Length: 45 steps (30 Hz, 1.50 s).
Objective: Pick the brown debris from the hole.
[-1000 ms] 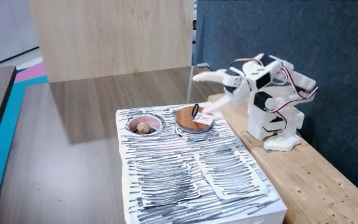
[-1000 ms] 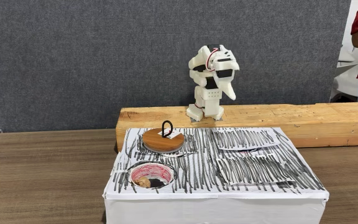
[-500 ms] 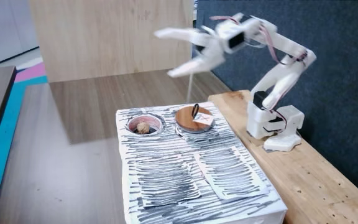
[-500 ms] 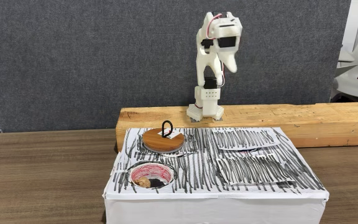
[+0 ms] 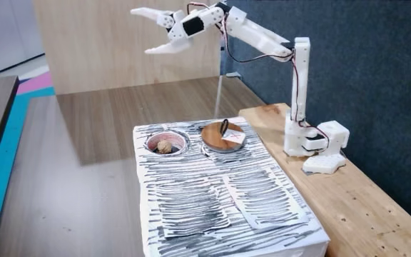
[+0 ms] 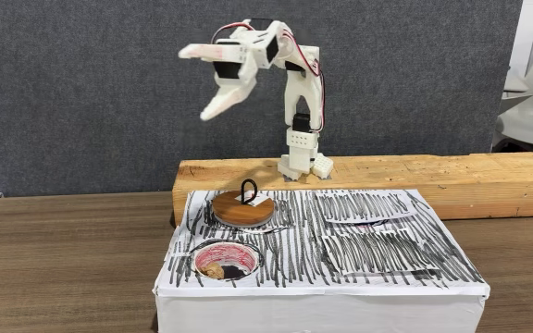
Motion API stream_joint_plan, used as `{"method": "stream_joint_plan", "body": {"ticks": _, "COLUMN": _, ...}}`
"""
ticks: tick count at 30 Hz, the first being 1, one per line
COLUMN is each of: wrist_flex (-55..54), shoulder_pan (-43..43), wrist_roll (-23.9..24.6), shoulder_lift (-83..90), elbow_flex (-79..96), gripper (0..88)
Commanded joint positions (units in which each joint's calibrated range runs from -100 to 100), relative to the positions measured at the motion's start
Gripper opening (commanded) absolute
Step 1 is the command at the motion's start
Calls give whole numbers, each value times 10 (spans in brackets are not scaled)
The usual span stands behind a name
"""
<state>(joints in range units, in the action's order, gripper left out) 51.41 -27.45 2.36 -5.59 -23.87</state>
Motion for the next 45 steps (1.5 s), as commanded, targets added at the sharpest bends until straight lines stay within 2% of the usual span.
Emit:
{"method": "stream_joint_plan", "body": {"ticks": 1, "wrist_flex": 61, "shoulder_pan": -3, "wrist_roll": -2, "shoulder_lift": 1, "elbow_flex": -30, "gripper": 397}}
{"method": "stream_joint_plan", "body": {"ticks": 5, "wrist_flex": 182, "shoulder_pan": -3, "wrist_roll": -2, "shoulder_lift": -3, "elbow_flex": -36, "gripper": 397}}
{"method": "stream_joint_plan", "body": {"ticks": 8, "wrist_flex": 218, "shoulder_pan": -3, "wrist_roll": 2, "shoulder_lift": -14, "elbow_flex": -37, "gripper": 397}}
{"method": "stream_joint_plan", "body": {"ticks": 22, "wrist_flex": 244, "shoulder_pan": -1, "wrist_roll": -3, "shoulder_lift": -74, "elbow_flex": -81, "gripper": 384}}
{"method": "stream_joint_plan", "body": {"ticks": 31, "wrist_flex": 270, "shoulder_pan": 22, "wrist_roll": -3, "shoulder_lift": -66, "elbow_flex": -85, "gripper": 177}}
{"method": "stream_joint_plan", "body": {"ticks": 45, "wrist_flex": 268, "shoulder_pan": 56, "wrist_roll": -14, "shoulder_lift": -161, "elbow_flex": -110, "gripper": 180}}
